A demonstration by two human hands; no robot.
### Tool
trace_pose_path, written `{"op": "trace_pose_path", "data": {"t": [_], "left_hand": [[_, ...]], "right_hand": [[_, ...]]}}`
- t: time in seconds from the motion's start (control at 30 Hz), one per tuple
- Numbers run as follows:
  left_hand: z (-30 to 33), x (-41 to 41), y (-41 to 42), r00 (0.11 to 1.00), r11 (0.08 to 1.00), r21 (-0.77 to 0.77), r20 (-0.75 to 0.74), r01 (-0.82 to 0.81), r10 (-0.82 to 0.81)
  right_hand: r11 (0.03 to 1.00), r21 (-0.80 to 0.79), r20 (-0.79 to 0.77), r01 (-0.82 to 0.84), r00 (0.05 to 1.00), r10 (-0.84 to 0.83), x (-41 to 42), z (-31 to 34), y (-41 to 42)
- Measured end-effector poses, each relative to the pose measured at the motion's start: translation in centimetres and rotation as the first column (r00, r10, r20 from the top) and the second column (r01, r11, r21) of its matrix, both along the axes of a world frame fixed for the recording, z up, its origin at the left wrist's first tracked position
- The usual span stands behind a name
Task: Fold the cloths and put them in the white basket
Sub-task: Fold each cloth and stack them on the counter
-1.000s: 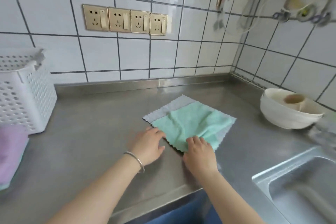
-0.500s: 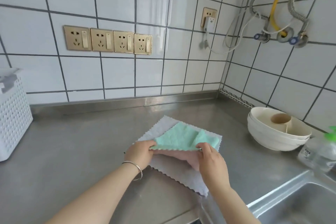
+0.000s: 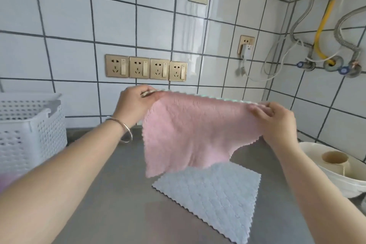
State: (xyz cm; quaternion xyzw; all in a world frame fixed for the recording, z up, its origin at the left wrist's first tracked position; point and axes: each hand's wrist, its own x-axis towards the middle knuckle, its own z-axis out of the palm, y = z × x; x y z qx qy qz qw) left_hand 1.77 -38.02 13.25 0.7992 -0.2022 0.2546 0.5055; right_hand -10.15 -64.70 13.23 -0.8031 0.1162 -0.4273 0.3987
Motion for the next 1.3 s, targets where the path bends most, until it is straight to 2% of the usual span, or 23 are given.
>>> {"op": "trace_pose_path", "data": {"t": [0.07, 0.2, 0.37, 0.5, 0.57, 0.63, 0.73, 0.83, 0.97, 1.2, 1.3], "left_hand": [[1.5, -0.4, 3.5, 0.996, 0.995, -0.07, -0.053, 0.073, -0.077], [1.2, 0.4, 10.6, 0.974, 0.99, -0.099, -0.194, 0.103, -0.12], [-2.7, 2.4, 16.4, 0.938, 0.998, -0.05, -0.341, 0.042, -0.056], [-1.8, 1.8, 19.7, 0.96, 0.993, -0.007, -0.255, -0.118, 0.112], [-1.3, -0.2, 20.5, 0.979, 0.99, 0.018, -0.145, -0.139, 0.14], [-2.0, -3.2, 21.3, 0.985, 0.988, 0.039, -0.083, -0.146, 0.149], [-6.2, -7.8, 22.9, 0.986, 0.996, 0.08, -0.164, -0.031, 0.044], [-13.5, -11.8, 24.8, 0.933, 0.984, 0.168, -0.359, 0.067, -0.002], [-20.2, -15.8, 25.4, 0.893, 0.9, 0.397, -0.449, 0.179, 0.02], [-21.4, -20.0, 25.0, 0.873, 0.884, 0.41, -0.487, 0.225, 0.004], [-20.8, -19.4, 25.1, 0.833, 0.892, 0.353, -0.552, 0.282, -0.045]], "right_hand": [[0.99, 0.086, 0.035, -0.111, 0.993, 0.109, 0.0, 1.7, 2.1], [0.943, 0.164, -0.05, -0.29, 0.952, 0.302, 2.8, 1.3, 6.2], [0.903, 0.284, -0.196, -0.323, 0.902, 0.384, 7.7, -2.9, 10.8], [0.911, 0.213, -0.087, -0.353, 0.922, 0.378, 7.5, -2.6, 13.9], [0.901, 0.195, 0.004, -0.388, 0.919, 0.395, 5.8, -2.3, 14.8], [0.876, 0.173, 0.029, -0.45, 0.892, 0.452, 3.5, -3.2, 15.2], [0.838, 0.114, -0.132, -0.534, 0.828, 0.545, 0.8, -7.4, 14.4], [0.765, 0.149, -0.351, -0.627, 0.69, 0.633, -1.6, -13.1, 13.9], [0.738, 0.215, -0.501, -0.64, 0.576, 0.646, -4.5, -18.1, 13.5], [0.745, 0.265, -0.617, -0.612, 0.487, 0.619, -7.7, -19.6, 11.9], [0.722, 0.308, -0.635, -0.62, 0.431, 0.641, -7.7, -18.4, 11.8]]}}
